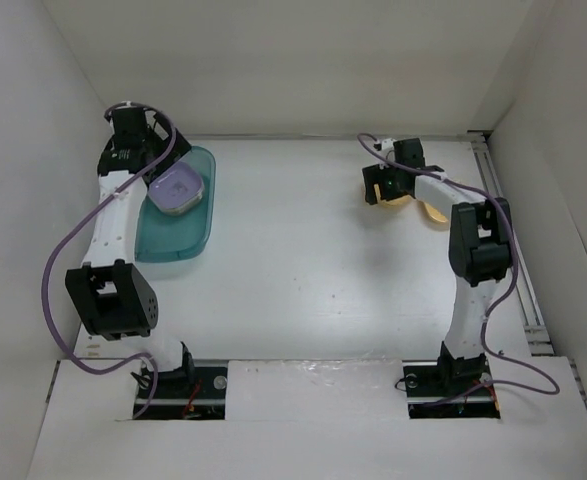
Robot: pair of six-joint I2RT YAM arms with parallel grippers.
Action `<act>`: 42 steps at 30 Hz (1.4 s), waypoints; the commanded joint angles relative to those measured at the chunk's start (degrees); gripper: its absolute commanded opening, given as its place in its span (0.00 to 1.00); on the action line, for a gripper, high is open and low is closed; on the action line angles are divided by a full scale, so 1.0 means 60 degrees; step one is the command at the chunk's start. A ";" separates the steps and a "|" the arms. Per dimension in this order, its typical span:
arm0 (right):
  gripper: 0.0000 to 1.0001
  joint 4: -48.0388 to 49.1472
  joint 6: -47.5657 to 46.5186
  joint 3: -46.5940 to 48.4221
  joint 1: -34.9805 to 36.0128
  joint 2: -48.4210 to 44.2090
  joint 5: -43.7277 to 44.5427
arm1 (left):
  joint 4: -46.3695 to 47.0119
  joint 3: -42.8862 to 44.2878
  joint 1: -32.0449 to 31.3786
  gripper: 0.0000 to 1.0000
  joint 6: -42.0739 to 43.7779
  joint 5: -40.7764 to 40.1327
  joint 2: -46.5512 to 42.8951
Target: Place the plates into the plastic bin on the countertop
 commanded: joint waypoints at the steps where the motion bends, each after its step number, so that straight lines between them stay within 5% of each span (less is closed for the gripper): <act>1: 0.80 0.0549 -0.0045 -0.0092 0.0167 -0.0042 0.0095 | 0.0263 0.0119 -0.0278 1.00 0.0364 0.0917 -0.0374; 7: 0.64 0.0143 0.0232 0.0447 0.0256 0.0558 0.0372 | -0.0044 0.0338 -0.1390 1.00 0.0671 0.0714 -0.0068; 10: 0.39 -0.0138 0.0233 0.0828 0.0461 0.0778 0.0213 | -0.0045 0.0339 -0.1728 1.00 0.0671 0.0713 -0.0067; 11: 0.19 -0.0240 0.0146 0.0830 0.0664 0.0779 0.0213 | -0.0045 0.0339 -0.1947 1.00 0.0671 0.0597 -0.0067; 13: 0.01 -0.0067 0.0145 0.0699 0.0796 0.0649 0.0024 | -0.0045 0.0339 -0.2139 1.00 0.0671 0.0509 -0.0067; 22: 0.00 0.0435 -0.1786 -0.0782 0.3107 -0.1666 -0.1134 | -0.0807 0.1057 -0.3165 1.00 0.1842 0.1429 0.0826; 34: 0.00 -0.0534 -0.3048 -0.0357 0.6143 -0.2634 0.1237 | -0.1129 0.1262 -0.3707 0.98 0.2151 0.2603 0.1778; 42: 0.00 -0.0783 -0.3326 0.0740 0.6261 -0.2386 0.2512 | -0.1319 0.1262 -0.4336 0.64 0.2239 0.2427 0.1969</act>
